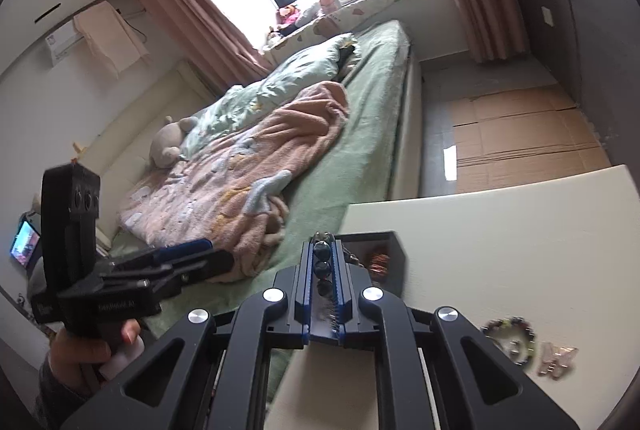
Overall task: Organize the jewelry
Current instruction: 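Drop the red bracelet into the box with the left tool while the right drops its bracelet, then grasp the green-and-black bead bracelet with the left tool while the right moves to the butterfly brooch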
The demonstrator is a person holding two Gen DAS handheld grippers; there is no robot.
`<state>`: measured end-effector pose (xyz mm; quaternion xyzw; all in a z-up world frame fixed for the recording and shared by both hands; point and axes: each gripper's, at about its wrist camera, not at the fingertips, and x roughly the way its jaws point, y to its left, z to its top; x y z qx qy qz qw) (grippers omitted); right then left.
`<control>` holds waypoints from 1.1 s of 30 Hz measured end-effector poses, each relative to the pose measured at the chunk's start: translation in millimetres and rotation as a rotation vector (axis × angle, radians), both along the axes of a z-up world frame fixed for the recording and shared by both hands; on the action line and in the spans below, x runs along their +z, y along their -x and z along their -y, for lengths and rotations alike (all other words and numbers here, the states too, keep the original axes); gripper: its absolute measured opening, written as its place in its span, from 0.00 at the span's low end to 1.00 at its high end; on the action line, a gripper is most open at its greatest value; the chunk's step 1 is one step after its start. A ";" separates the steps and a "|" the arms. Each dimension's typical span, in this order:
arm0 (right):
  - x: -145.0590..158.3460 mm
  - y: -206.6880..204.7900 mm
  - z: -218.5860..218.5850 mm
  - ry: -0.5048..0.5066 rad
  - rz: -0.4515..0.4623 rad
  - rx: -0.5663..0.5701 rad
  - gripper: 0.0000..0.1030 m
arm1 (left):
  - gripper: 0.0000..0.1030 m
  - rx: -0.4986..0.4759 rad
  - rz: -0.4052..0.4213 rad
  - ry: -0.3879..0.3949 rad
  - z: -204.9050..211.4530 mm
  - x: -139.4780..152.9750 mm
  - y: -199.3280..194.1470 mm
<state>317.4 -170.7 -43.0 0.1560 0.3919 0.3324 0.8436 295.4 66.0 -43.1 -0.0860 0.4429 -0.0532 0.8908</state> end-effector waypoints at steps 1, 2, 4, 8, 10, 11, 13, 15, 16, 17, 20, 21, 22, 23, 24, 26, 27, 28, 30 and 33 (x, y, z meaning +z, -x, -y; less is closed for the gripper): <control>-0.4 -1.6 -5.8 0.009 0.003 -0.002 0.09 | 0.73 0.007 0.000 0.001 -3.2 -0.3 2.5; -1.6 -3.3 -9.8 0.017 0.002 -0.002 0.10 | 0.74 0.013 0.000 0.002 -6.2 -0.8 4.0; -7.5 -8.4 -17.9 0.031 -0.030 0.014 0.24 | 0.76 0.027 0.000 0.004 -11.9 -1.2 6.5; -8.7 -5.2 -8.5 0.046 -0.028 -0.027 0.61 | 0.79 0.040 0.001 0.010 -16.6 0.3 12.3; -9.1 -4.0 2.8 0.033 -0.039 -0.032 0.58 | 0.79 0.036 0.005 0.012 -14.0 1.9 13.4; -8.8 -2.4 10.6 0.051 -0.036 -0.048 0.58 | 0.79 0.032 0.007 0.013 -11.5 3.0 14.3; -8.5 -2.5 23.1 0.057 -0.043 -0.064 0.58 | 0.79 0.021 0.014 0.017 -4.8 5.5 15.9; -8.1 0.0 39.9 0.059 -0.053 -0.085 0.58 | 0.79 0.010 0.019 0.017 4.2 8.0 16.8; -8.2 2.2 46.9 0.064 -0.056 -0.097 0.58 | 0.79 0.006 0.021 0.018 7.6 8.6 16.9; -8.6 3.9 58.0 0.071 -0.063 -0.112 0.58 | 0.79 -0.003 0.022 0.026 14.4 9.1 17.1; -13.2 6.7 82.4 0.081 -0.092 -0.139 0.58 | 0.79 -0.025 0.014 0.036 33.3 7.5 16.7; -14.9 7.6 89.9 0.085 -0.101 -0.150 0.58 | 0.79 -0.035 0.012 0.037 40.0 7.1 16.2; -16.7 8.8 96.8 0.087 -0.107 -0.159 0.58 | 0.79 -0.046 0.011 0.038 46.8 6.4 16.0; -18.8 10.4 106.3 0.089 -0.118 -0.171 0.58 | 0.79 -0.060 0.009 0.040 56.1 5.5 15.2; -20.9 12.2 114.8 0.089 -0.127 -0.181 0.57 | 0.79 -0.072 0.007 0.043 64.5 4.5 14.4; -24.9 14.8 127.5 0.094 -0.141 -0.199 0.55 | 0.79 -0.089 0.000 0.046 80.7 1.5 12.0; -28.1 15.5 134.0 0.103 -0.150 -0.211 0.53 | 0.79 -0.094 -0.004 0.045 87.6 0.2 12.2; -31.3 15.4 137.1 0.109 -0.158 -0.217 0.51 | 0.79 -0.100 -0.008 0.044 94.6 -1.2 12.0; -39.7 16.5 146.5 0.116 -0.182 -0.227 0.48 | 0.78 -0.127 -0.015 0.040 113.8 -4.1 10.9; -49.0 19.7 157.5 0.132 -0.199 -0.237 0.45 | 0.66 -0.160 -0.033 0.027 135.5 -7.8 8.2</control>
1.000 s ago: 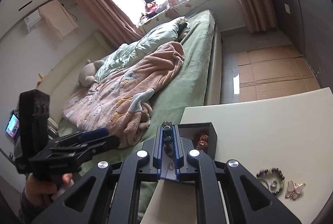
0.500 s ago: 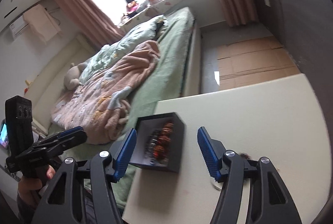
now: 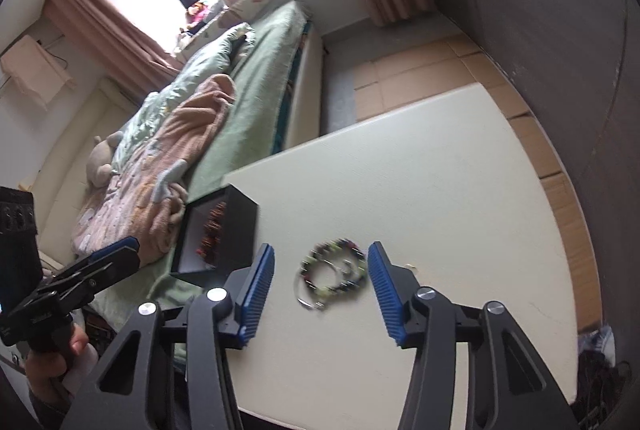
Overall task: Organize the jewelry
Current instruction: 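Grasp the green-and-black bead bracelet with the left tool while the right moves to the butterfly brooch, then lift the bead bracelet with the left tool while the right grasps the white butterfly brooch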
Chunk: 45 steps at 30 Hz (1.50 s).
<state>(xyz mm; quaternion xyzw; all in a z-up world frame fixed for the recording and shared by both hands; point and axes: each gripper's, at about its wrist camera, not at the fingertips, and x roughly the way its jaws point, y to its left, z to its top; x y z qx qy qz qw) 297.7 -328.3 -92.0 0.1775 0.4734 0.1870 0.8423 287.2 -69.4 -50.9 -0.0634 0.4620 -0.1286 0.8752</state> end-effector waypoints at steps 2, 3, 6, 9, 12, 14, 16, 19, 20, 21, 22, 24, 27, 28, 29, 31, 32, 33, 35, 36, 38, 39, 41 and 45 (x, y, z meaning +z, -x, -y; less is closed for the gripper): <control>-4.8 2.8 5.2 0.005 -0.008 -0.003 0.44 | 0.61 -0.018 -0.024 -0.008 13.1 -4.4 -4.1; -8.3 3.6 8.6 0.007 -0.014 -0.005 0.42 | 0.61 -0.027 -0.032 -0.014 18.6 -6.4 -6.2; -20.2 4.0 15.5 0.021 -0.037 -0.010 0.41 | 0.57 -0.055 -0.057 -0.061 35.6 -15.1 -12.5; -34.2 2.8 19.4 0.039 -0.064 -0.011 0.41 | 0.48 -0.065 -0.099 -0.083 45.4 -27.2 -21.8; -46.1 0.8 24.0 0.051 -0.088 -0.014 0.41 | 0.41 -0.064 -0.130 -0.112 52.0 -39.1 -32.9; -49.8 0.7 28.8 0.050 -0.098 -0.021 0.41 | 0.37 -0.069 -0.155 -0.117 56.0 -47.6 -41.2; -49.5 1.8 32.0 0.044 -0.095 -0.023 0.41 | 0.34 -0.067 -0.182 -0.122 59.5 -56.7 -50.0; -50.7 2.9 32.8 0.042 -0.100 -0.019 0.40 | 0.30 -0.067 -0.219 -0.127 63.8 -68.7 -61.2; -50.8 3.0 33.7 0.038 -0.101 -0.019 0.37 | 0.30 -0.065 -0.227 -0.134 65.6 -72.0 -64.4; -50.1 3.0 34.4 0.034 -0.101 -0.022 0.35 | 0.30 -0.063 -0.233 -0.147 67.6 -75.4 -67.2; -49.1 2.7 35.0 0.031 -0.098 -0.023 0.35 | 0.30 -0.064 -0.238 -0.156 70.0 -78.9 -70.1; -49.8 0.5 37.0 0.028 -0.102 -0.031 0.35 | 0.30 -0.070 -0.261 -0.166 74.8 -88.4 -76.6; -52.4 -4.1 38.7 0.025 -0.117 -0.045 0.32 | 0.26 -0.071 -0.284 -0.187 78.1 -101.4 -83.8; -53.8 -5.6 37.9 0.033 -0.122 -0.049 0.32 | 0.25 -0.072 -0.291 -0.187 78.2 -105.4 -85.6; -55.3 -7.1 36.7 0.040 -0.128 -0.051 0.32 | 0.25 -0.071 -0.297 -0.192 78.4 -109.9 -87.8; -59.1 -9.8 32.9 0.052 -0.141 -0.048 0.31 | 0.25 -0.069 -0.300 -0.206 78.3 -115.9 -91.3; -61.3 -11.8 28.4 0.064 -0.148 -0.043 0.31 | 0.25 -0.071 -0.302 -0.206 78.3 -118.5 -93.5; -63.2 -13.0 24.7 0.076 -0.153 -0.038 0.31 | 0.25 -0.071 -0.306 -0.209 78.9 -121.9 -95.1; -64.3 -13.9 17.6 0.088 -0.153 -0.026 0.31 | 0.25 -0.075 -0.315 -0.208 80.6 -127.6 -96.8; -64.4 -14.3 14.9 0.095 -0.151 -0.022 0.31 | 0.25 -0.077 -0.302 -0.214 82.3 -127.0 -96.1; -66.2 -15.8 11.7 0.111 -0.152 -0.026 0.32 | 0.17 -0.081 -0.293 -0.233 84.2 -126.5 -93.6; -66.9 -16.7 10.1 0.119 -0.151 -0.028 0.32 | 0.10 -0.082 -0.292 -0.252 84.6 -126.3 -92.9; -67.8 -19.0 5.6 0.124 -0.151 -0.022 0.33 | 0.10 -0.088 -0.309 -0.222 82.5 -125.0 -91.8; -72.1 -21.2 -6.8 0.160 -0.154 -0.004 0.33 | 0.10 -0.084 -0.275 -0.188 76.2 -106.7 -83.8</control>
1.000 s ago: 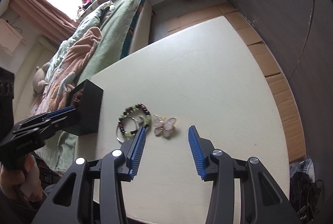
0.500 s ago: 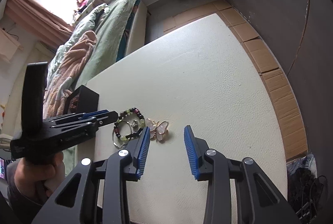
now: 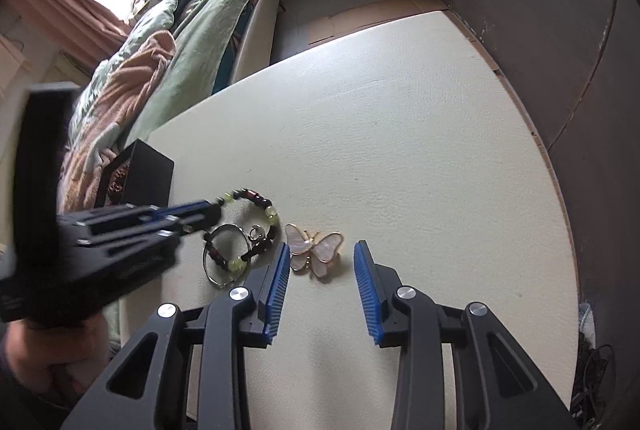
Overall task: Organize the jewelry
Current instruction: 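Lift the bead bracelet with the left tool while the right grasps the white butterfly brooch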
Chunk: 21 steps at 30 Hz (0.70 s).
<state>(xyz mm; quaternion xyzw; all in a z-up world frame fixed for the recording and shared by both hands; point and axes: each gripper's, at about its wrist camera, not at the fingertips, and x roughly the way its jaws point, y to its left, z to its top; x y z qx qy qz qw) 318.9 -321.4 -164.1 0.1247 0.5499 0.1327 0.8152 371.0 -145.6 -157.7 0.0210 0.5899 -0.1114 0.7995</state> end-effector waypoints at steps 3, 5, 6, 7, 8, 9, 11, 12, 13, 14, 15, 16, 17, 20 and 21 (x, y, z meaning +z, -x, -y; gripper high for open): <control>-1.8 -2.8 -6.8 0.052 0.008 -0.005 0.48 | 0.10 0.012 0.029 0.037 -8.6 21.6 8.5; 0.3 -3.4 -11.2 0.069 0.025 -0.005 0.55 | 0.10 0.015 0.038 0.059 -12.4 32.5 11.1; -0.1 -4.2 -14.0 0.068 0.022 0.001 0.54 | 0.10 0.015 0.048 0.063 -13.9 39.2 13.4; -0.9 -4.6 -17.3 0.082 0.022 0.006 0.52 | 0.10 0.014 0.060 0.065 -14.8 45.4 16.0; -1.5 -5.1 -19.7 0.099 0.023 0.007 0.52 | 0.10 0.015 0.068 0.071 -15.6 49.1 17.5; -2.5 -6.0 -22.7 0.119 0.024 0.009 0.52 | 0.10 0.018 0.077 0.084 -18.4 55.4 19.1; -5.3 -7.1 -29.8 0.147 0.020 0.015 0.50 | 0.10 0.024 0.092 0.096 -26.9 64.0 15.7; -6.2 -7.2 -34.4 0.171 0.026 0.015 0.49 | 0.10 0.028 0.101 0.099 -31.2 69.3 17.2; -6.3 -7.4 -39.9 0.205 0.034 0.016 0.47 | 0.10 0.032 0.104 0.105 -34.9 71.4 16.4; -6.7 -7.3 -43.9 0.230 0.042 0.018 0.46 | 0.10 0.036 0.108 0.115 -40.1 74.7 18.5; -7.5 -6.9 -46.4 0.252 0.048 0.019 0.43 | 0.10 0.038 0.115 0.115 -43.0 78.5 20.3; -7.9 -6.5 -50.4 0.289 0.056 0.020 0.38 | 0.10 0.039 0.123 0.113 -46.3 81.8 21.6; -8.5 -6.6 -52.5 0.300 0.060 0.025 0.38 | 0.10 0.041 0.129 0.116 -50.7 84.7 23.2; -8.1 -6.1 -55.3 0.279 0.066 0.055 0.37 | 0.10 0.048 0.149 0.131 -62.5 96.5 34.0; -7.5 -6.2 -52.5 0.258 0.063 0.051 0.37 | 0.10 0.052 0.157 0.135 -66.6 100.3 36.7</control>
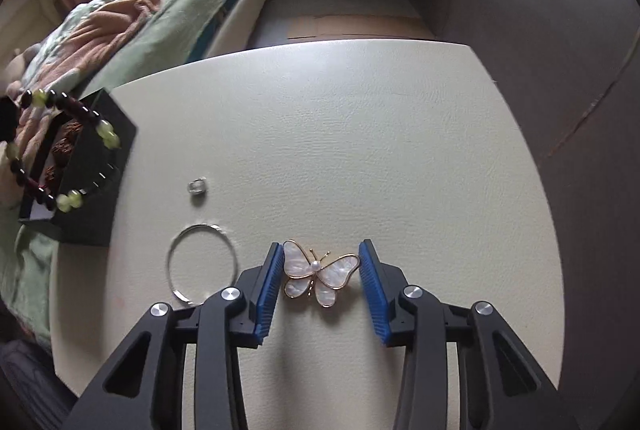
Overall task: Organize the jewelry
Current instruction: 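Lift the bead bracelet with the left tool while the right grasps the white butterfly brooch, then release the bead bracelet into the box with the left tool while the right drops the butterfly in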
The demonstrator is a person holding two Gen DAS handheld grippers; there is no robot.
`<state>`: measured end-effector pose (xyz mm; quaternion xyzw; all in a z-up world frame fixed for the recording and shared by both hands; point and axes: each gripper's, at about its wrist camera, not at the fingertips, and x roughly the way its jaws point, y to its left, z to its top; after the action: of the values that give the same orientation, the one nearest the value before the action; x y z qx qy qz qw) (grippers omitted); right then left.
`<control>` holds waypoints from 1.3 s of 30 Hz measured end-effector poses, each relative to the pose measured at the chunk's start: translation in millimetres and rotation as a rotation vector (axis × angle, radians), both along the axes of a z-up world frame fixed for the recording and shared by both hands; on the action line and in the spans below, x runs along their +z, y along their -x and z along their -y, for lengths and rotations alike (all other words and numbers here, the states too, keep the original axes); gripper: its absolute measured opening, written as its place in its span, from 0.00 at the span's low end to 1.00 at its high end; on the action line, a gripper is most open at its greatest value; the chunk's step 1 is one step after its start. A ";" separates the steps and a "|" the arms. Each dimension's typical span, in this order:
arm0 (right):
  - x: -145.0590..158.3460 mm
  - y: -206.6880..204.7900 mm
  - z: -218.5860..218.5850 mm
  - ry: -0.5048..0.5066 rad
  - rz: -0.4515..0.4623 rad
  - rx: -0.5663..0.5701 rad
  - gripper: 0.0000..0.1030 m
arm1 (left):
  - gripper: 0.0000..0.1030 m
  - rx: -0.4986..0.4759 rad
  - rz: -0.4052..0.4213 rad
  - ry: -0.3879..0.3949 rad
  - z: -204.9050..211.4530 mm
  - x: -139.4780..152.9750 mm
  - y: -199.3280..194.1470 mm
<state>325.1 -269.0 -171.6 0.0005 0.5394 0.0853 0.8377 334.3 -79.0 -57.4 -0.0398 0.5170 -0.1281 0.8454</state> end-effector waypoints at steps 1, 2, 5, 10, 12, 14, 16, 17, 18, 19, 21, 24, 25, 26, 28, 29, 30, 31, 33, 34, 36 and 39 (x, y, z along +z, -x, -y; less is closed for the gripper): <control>1.2 -0.4 1.2 -0.016 -0.003 -0.003 0.37 | 0.10 0.008 0.006 0.009 -4.2 3.4 2.6; 4.0 -0.7 4.0 -0.055 -0.005 -0.005 0.37 | 0.10 0.019 0.016 0.031 -11.2 8.8 7.8; 12.5 0.7 11.1 -0.110 0.007 -0.016 0.37 | 0.10 0.029 0.048 0.037 -24.5 18.8 17.2; 34.8 5.3 18.2 -0.222 0.050 -0.005 0.37 | 0.10 0.065 0.084 0.052 -48.3 27.4 23.6; 46.1 8.2 13.4 -0.268 0.071 0.024 0.37 | 0.10 0.074 0.098 0.037 -54.8 27.4 24.7; 60.9 11.3 6.6 -0.315 0.102 0.061 0.37 | 0.10 0.077 0.098 0.047 -62.0 25.4 24.1; 73.5 13.7 -1.8 -0.347 0.130 0.083 0.37 | 0.10 0.090 0.104 0.037 -68.7 23.4 23.6; 77.5 14.2 -5.4 -0.360 0.138 0.092 0.37 | 0.10 0.097 0.105 0.036 -72.6 21.5 22.6; 81.5 13.5 -9.3 -0.374 0.145 0.101 0.37 | 0.10 0.102 0.109 0.036 -75.8 19.9 21.7; 86.1 13.3 -14.7 -0.403 0.151 0.118 0.37 | 0.10 0.110 0.122 0.029 -79.6 18.3 21.2; 90.9 12.1 -23.0 -0.453 0.156 0.148 0.37 | 0.28 0.130 0.128 -0.006 -84.4 14.5 21.2; 96.9 9.7 -38.5 -0.476 0.168 0.175 0.37 | 0.62 0.154 0.162 -0.009 -97.2 11.3 28.6; 98.0 8.1 -45.0 -0.487 0.166 0.183 0.37 | 0.62 0.154 0.168 -0.012 -100.4 10.1 30.8; 98.8 7.9 -49.0 -0.492 0.166 0.186 0.37 | 0.62 0.159 0.166 -0.014 -105.2 7.8 32.9; 100.1 6.5 -59.8 -0.502 0.165 0.199 0.37 | 0.63 0.181 0.163 -0.001 -116.7 3.5 37.1; 100.1 7.5 -63.2 -0.507 0.164 0.203 0.37 | 0.65 0.187 0.163 0.002 -121.4 2.1 39.3; 99.4 7.4 -68.3 -0.511 0.162 0.207 0.37 | 0.67 0.193 0.165 0.004 -124.6 1.1 41.5; 98.4 6.6 -73.0 -0.513 0.157 0.212 0.37 | 0.70 0.204 0.172 0.009 -130.6 0.3 44.7; 95.7 6.0 -83.1 -0.516 0.150 0.221 0.37 | 0.72 0.216 0.179 0.019 -137.5 -1.3 49.3; 94.4 6.0 -88.2 -0.519 0.148 0.226 0.37 | 0.72 0.220 0.180 0.027 -141.0 -1.9 51.2; 93.1 5.8 -96.6 -0.520 0.144 0.233 0.37 | 0.73 0.239 0.182 0.047 -150.0 -2.9 54.9; 91.8 1.5 -112.3 -0.536 0.139 0.242 0.37 | 0.73 0.262 0.189 0.050 -158.8 -4.7 60.4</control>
<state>323.6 -156.7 -79.8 0.1514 0.4351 0.3237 0.8264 273.9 79.8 -62.1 -0.1156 0.4221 -0.0329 0.8986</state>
